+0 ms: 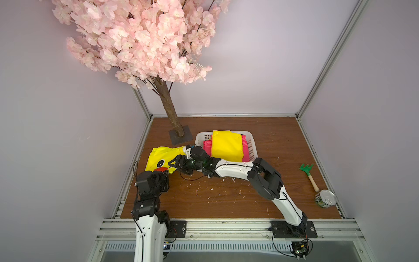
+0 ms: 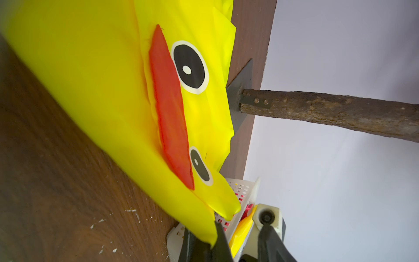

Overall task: Put the folded raincoat in the basket
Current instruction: Pick up the raincoat from the center of the board.

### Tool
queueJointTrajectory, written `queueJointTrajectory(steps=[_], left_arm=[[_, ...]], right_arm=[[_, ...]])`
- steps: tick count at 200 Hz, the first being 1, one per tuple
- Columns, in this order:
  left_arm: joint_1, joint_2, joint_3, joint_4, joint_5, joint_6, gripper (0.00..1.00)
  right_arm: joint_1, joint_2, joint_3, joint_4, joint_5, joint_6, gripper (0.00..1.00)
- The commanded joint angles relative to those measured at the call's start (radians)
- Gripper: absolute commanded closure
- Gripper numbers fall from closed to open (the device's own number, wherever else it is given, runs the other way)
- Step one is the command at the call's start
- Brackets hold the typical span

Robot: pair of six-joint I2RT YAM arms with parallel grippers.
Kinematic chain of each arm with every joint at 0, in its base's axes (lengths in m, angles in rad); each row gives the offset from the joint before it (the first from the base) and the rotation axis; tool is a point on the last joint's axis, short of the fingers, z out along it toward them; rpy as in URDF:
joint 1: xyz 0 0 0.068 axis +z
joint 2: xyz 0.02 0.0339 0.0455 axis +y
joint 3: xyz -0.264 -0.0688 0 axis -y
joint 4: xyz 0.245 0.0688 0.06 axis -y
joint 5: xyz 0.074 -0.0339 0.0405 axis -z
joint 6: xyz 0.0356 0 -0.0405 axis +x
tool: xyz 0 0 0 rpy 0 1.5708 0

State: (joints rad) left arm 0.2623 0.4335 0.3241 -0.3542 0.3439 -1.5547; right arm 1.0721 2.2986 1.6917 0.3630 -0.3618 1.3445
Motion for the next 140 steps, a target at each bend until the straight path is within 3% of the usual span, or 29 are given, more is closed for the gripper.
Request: queueJointTrajectory(steps=[1, 29, 54, 79, 85, 96, 109, 129, 140], left_arm=[[0.009, -0.009, 0.042, -0.005, 0.022, -0.007, 0.99], [0.009, -0.009, 0.062, -0.006, 0.025, -0.009, 0.99], [0.009, -0.013, 0.07, -0.006, 0.027, -0.007, 1.0], [0.009, -0.019, 0.073, -0.008, 0.031, -0.003, 0.99], [0.009, -0.019, 0.075, -0.008, 0.028, -0.002, 0.99], [0.008, -0.02, 0.076, 0.003, 0.03, 0.0, 0.99], [0.009, -0.016, 0.083, 0.018, 0.034, 0.004, 0.82], [0.01, -0.002, 0.125, 0.007, 0.022, 0.031, 0.36], [0.009, 0.017, 0.157, 0.01, 0.014, 0.053, 0.23]], right_arm=[[0.004, 0.01, 0.044, -0.038, 0.026, 0.021, 0.25], [0.004, 0.024, 0.069, -0.034, 0.024, 0.026, 0.37], [0.005, 0.025, 0.083, -0.03, 0.021, 0.021, 0.62], [0.005, 0.025, 0.105, -0.029, 0.01, 0.004, 0.95], [0.005, 0.025, 0.115, -0.036, 0.006, -0.002, 1.0], [0.003, 0.024, 0.138, -0.05, 0.0, -0.016, 1.0], [0.003, 0.021, 0.17, -0.071, -0.005, -0.034, 1.0], [0.001, 0.025, 0.262, -0.142, -0.016, -0.08, 1.0], [-0.001, 0.03, 0.323, -0.192, -0.019, -0.115, 1.0]])
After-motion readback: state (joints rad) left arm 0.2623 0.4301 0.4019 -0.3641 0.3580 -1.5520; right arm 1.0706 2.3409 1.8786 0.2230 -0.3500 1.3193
